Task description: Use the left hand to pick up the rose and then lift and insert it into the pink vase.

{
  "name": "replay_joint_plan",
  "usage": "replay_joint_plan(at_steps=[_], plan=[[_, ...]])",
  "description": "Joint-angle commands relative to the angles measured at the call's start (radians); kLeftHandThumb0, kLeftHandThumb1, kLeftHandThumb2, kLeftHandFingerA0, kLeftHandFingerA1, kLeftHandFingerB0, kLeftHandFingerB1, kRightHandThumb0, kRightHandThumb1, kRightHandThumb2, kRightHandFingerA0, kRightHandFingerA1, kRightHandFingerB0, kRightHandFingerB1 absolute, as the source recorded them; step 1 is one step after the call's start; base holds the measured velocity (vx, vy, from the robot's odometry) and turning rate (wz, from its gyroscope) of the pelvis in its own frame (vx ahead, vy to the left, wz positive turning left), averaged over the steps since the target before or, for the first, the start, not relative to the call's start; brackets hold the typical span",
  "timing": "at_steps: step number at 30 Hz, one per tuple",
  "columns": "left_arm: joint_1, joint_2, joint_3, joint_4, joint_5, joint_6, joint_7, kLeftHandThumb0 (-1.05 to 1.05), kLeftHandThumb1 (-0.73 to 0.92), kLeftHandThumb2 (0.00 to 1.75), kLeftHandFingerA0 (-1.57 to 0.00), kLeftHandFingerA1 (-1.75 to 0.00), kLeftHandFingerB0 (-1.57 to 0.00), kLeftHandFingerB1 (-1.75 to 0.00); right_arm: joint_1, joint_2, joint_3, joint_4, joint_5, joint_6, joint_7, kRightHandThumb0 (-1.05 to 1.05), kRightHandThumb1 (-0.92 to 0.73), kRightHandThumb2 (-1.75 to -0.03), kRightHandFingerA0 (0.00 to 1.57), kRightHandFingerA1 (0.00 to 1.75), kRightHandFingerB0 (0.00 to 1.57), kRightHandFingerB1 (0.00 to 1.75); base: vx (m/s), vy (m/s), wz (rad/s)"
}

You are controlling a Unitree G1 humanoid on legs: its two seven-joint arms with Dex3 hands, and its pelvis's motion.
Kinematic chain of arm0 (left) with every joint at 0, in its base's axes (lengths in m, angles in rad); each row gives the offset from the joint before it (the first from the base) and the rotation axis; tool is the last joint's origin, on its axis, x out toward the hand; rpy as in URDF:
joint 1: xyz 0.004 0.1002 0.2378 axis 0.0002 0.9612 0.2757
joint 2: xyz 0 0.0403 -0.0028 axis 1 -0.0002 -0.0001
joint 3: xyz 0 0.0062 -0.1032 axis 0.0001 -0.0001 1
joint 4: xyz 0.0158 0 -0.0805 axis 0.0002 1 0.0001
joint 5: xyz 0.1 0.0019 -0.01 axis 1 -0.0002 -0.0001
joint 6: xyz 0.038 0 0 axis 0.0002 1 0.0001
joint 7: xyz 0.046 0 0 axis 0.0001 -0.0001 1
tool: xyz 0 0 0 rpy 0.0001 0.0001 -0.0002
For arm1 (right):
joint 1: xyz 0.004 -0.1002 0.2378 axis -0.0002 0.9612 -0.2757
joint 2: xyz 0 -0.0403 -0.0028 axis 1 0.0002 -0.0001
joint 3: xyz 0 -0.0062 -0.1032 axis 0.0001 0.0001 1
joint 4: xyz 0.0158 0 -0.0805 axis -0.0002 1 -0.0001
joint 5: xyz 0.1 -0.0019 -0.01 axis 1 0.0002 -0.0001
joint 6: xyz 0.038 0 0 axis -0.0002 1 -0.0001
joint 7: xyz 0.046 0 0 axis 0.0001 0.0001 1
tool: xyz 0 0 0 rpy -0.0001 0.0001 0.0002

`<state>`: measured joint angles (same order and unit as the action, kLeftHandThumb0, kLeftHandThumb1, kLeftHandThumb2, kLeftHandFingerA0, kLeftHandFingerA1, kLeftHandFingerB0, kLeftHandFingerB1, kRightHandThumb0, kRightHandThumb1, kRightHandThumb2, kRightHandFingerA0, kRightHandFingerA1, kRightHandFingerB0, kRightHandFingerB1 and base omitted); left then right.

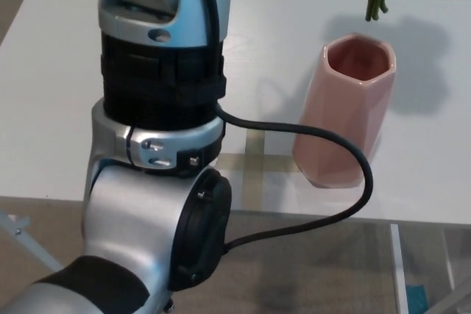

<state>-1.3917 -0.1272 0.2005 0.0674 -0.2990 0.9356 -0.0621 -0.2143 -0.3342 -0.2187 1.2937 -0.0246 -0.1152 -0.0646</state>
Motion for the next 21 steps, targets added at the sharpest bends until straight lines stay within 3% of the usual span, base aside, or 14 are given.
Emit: replay_joint_plan(at_steps=[1,21], plan=[[0.042,-0.027,-0.02,-0.035,-0.03,0.034,0.028,-0.16,0.79,0.69,-0.98,-1.45,-0.85,-0.82,0.009,0.007,0.001,0.007,0.006,0.014,0.005,-0.28,-0.66,-0.58,0.71,0.5,0.57,0.44,0.0,0.0,0.0],[0.131,-0.032,-0.085,-0.029,-0.028,0.013,0.032,-0.16,0.79,0.7,-0.94,-1.45,-0.84,-0.79,-0.005,0.01,0.007,0.003,0.004,0.012,0.005,-0.28,-0.66,-0.59,0.7,0.5,0.57,0.44,0.0,0.0,0.0]])
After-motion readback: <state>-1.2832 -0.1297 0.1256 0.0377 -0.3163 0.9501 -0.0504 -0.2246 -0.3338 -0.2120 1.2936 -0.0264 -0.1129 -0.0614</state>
